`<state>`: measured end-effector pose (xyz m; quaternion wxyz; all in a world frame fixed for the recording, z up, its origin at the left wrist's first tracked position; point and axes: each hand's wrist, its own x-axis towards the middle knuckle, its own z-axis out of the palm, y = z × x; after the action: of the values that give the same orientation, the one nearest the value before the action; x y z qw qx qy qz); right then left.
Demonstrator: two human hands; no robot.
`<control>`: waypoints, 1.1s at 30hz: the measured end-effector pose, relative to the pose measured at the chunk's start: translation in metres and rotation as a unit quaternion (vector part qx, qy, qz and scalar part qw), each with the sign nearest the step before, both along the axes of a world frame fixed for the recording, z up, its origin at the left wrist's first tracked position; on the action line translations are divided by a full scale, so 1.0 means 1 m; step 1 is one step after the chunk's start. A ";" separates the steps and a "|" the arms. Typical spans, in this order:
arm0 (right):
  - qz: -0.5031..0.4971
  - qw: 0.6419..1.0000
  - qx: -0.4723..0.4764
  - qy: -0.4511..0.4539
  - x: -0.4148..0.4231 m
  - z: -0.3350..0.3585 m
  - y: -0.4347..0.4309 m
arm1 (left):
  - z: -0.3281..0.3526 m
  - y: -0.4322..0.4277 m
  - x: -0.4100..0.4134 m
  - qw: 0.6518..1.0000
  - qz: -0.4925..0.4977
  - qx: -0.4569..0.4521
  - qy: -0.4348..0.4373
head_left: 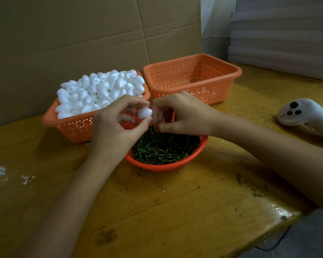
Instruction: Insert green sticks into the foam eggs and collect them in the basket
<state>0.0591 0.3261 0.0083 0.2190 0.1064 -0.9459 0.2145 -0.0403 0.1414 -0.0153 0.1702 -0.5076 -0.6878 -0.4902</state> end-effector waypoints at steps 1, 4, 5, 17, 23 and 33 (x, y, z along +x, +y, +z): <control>-0.001 1.000 0.000 0.000 0.000 0.000 0.000 | 0.000 0.000 0.000 1.000 0.000 0.001 -0.001; 0.000 1.000 0.001 0.001 0.000 0.000 0.000 | -0.001 0.000 -0.001 1.000 -0.003 0.001 -0.002; 0.000 1.000 0.000 0.001 0.000 0.000 0.000 | -0.001 0.000 -0.002 1.000 -0.004 0.001 -0.002; 0.005 1.000 0.001 -0.004 0.000 0.001 0.000 | -0.001 0.000 -0.003 1.000 -0.006 -0.005 -0.002; 0.005 1.000 -0.001 -0.002 0.000 0.001 0.000 | -0.001 0.000 -0.002 1.000 -0.005 -0.010 0.001; 0.007 1.000 0.003 -0.002 0.001 0.001 -0.001 | -0.001 0.000 -0.003 1.000 0.008 -0.017 0.017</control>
<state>0.0596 0.3256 0.0094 0.2153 0.1129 -0.9463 0.2132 -0.0434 0.1411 -0.0166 0.1772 -0.5136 -0.6969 -0.4682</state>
